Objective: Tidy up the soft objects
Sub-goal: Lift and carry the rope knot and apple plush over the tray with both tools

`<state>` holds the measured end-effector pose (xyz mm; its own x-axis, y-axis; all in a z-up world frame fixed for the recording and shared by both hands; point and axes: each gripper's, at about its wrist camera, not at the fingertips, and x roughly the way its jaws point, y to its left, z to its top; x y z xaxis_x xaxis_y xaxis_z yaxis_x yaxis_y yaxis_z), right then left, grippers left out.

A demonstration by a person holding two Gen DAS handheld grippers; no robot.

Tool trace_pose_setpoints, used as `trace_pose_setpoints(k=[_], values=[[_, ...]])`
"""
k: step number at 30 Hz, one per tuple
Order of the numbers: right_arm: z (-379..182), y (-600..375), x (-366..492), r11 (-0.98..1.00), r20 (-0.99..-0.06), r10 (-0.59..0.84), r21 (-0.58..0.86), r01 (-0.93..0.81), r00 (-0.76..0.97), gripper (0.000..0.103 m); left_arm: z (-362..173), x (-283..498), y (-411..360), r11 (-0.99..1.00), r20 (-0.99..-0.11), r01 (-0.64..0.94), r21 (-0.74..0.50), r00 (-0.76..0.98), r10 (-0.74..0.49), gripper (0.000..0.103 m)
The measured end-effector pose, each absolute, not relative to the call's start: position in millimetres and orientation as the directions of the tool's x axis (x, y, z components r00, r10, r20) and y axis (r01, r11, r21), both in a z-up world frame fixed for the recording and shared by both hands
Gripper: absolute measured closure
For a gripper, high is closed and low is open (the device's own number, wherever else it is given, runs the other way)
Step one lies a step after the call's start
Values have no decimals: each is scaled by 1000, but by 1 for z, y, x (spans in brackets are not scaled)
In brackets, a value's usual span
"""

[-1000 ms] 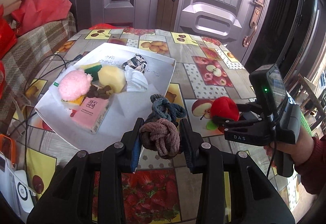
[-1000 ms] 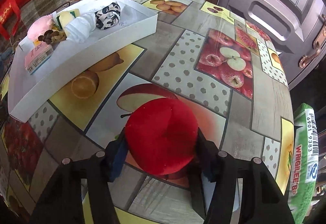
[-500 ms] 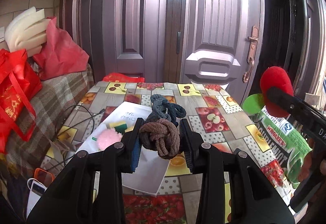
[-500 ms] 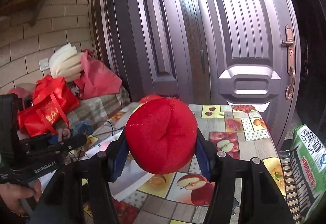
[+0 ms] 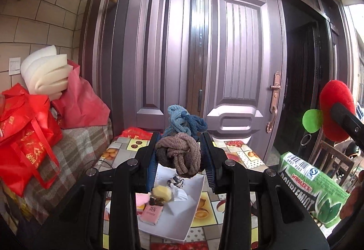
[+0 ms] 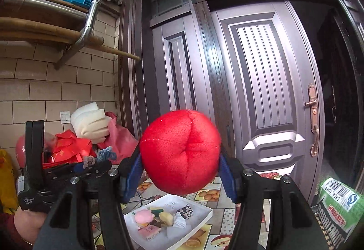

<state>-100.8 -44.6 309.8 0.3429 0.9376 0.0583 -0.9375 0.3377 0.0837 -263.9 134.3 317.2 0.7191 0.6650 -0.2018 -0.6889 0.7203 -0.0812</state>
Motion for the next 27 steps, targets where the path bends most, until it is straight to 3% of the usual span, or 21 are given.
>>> trace_pose_setpoints(k=[13,20,27], values=[[311,-32,-112,345,75,934,76,-936,350,41,312,-268,153,705,-212,-704,-86,704,677,68],[293,15,-88,315,-48,949,83,-945,312,41,265,-230,211,699,-391,-711,-83,668,633,68],[249,90,-45,285,-281,931,152,-946,235,41,202,-181,274,702,-593,-707,-81,601,536,68]])
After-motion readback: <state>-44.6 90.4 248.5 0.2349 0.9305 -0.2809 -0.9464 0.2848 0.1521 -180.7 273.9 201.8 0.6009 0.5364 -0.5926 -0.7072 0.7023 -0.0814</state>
